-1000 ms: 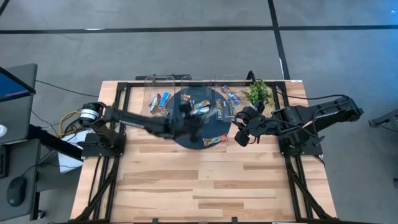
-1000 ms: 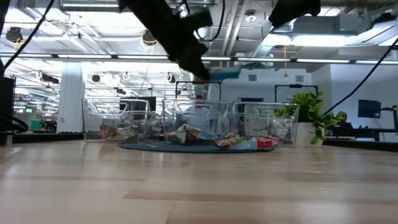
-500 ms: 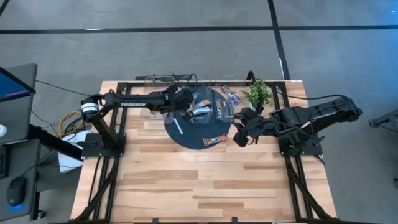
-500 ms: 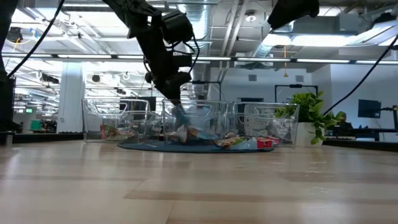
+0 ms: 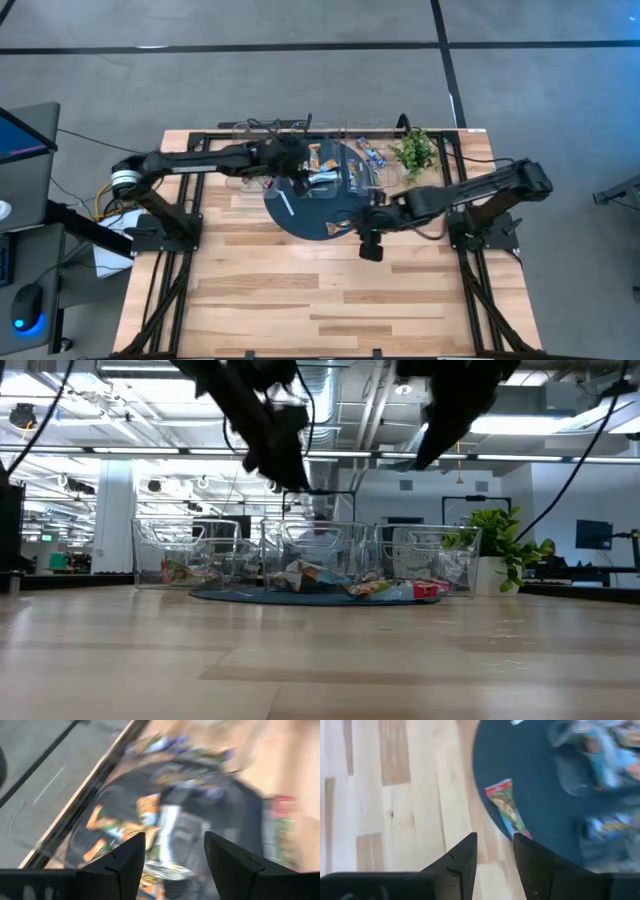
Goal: Pick and place Granola Bars by type
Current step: Put the red granola bar into the left transparent bin
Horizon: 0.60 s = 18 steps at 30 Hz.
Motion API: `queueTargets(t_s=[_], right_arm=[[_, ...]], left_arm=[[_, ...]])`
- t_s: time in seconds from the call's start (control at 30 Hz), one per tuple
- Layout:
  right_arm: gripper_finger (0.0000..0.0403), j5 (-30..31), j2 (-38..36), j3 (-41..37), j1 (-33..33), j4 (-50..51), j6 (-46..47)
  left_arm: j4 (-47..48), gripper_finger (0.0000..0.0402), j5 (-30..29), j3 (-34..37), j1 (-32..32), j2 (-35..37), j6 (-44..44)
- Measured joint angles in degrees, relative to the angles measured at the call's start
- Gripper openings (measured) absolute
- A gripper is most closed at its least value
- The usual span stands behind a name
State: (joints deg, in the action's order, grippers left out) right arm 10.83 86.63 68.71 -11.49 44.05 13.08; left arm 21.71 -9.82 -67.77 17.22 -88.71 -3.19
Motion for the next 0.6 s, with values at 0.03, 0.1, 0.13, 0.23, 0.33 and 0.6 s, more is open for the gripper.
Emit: queueTargets(t_s=[0.03, 0.1, 0.13, 0.23, 0.33, 0.6], right_arm=[[0.012, -0.9, 1.3, 0.0, 0.5, -0.6, -1.8], [0.012, -2.8, 4.0, 0.0, 1.6, -4.2, -5.2], [0.012, -3.6, 5.3, 0.0, 2.0, -4.5, -6.9], [0.012, -6.0, 9.3, 0.0, 3.9, -6.1, -10.5], [0.012, -7.6, 13.1, 0.0, 5.9, -5.5, -12.6], [0.012, -9.9, 18.6, -0.1, 9.6, -4.1, -13.1]], left_arm=[[0.1, 0.0198, 1.6, 0.0, -0.4, 1.5, 1.0], [0.2, 0.0198, 4.8, 0.0, -1.0, 4.5, 2.5], [1.2, 0.0198, 6.4, 0.0, -1.3, 6.0, 3.1], [3.7, 0.0199, 9.4, -0.1, -2.8, 10.3, 3.5], [7.6, 0.0199, 9.4, 0.0, -4.8, 14.5, 2.7], [17.0, 0.0199, 2.2, 0.0, -12.2, 24.0, -3.3]])
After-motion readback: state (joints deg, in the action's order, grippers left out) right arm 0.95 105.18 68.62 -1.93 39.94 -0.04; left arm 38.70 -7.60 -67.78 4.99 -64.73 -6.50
